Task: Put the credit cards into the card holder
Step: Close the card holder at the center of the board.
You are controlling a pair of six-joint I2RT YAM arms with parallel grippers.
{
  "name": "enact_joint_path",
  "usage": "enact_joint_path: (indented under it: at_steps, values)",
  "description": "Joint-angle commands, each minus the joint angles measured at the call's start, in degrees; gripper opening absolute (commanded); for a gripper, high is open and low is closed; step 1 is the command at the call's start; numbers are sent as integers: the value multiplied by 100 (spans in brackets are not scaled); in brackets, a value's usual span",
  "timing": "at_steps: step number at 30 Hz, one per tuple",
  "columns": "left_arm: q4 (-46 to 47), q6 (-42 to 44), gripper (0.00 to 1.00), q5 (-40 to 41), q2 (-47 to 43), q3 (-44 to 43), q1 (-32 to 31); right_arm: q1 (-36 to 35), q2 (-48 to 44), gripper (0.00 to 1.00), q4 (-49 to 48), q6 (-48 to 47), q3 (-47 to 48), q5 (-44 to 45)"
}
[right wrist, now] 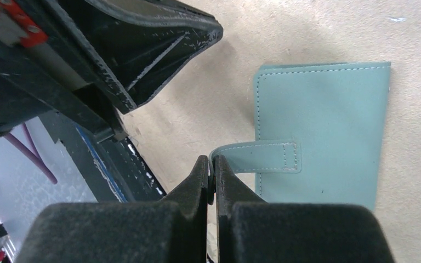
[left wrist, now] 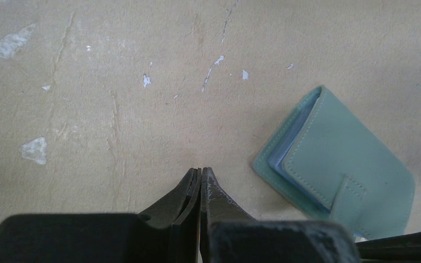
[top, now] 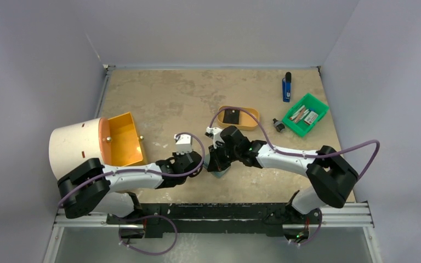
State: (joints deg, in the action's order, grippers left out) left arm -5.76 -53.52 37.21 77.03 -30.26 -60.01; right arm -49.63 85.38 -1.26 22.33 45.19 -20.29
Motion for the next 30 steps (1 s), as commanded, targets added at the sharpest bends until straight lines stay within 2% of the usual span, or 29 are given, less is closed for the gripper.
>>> enact_joint_path:
  at_steps: [1, 12, 16, 18, 21, 25, 28, 30]
  values:
    - [-68, -132, 0, 266, -345, -151, 4, -176, 98, 0, -191, -174, 148, 46]
    - [-100, -185, 0, 330, -513, -31, 20, -293, 417, 2, -209, -154, 290, 52]
    - [-66, -154, 0, 298, -476, -63, 24, -302, 530, 10, -290, -46, 253, 120]
    - [-88, -144, 0, 278, -459, -97, 24, -298, 574, 16, -349, 2, 230, 59]
    - [-137, -136, 0, 278, -519, -120, 24, -326, 505, 34, -376, 7, 226, -75]
    - [-265, -75, 0, 328, -714, -156, 22, -359, -63, 57, -117, -171, 274, -213]
    - [-364, -37, 0, 410, -873, -209, 24, -350, -471, 67, 477, -426, 472, -102]
    - [-421, -12, 0, 453, -936, -254, 32, -352, -713, 69, 907, -608, 643, -3]
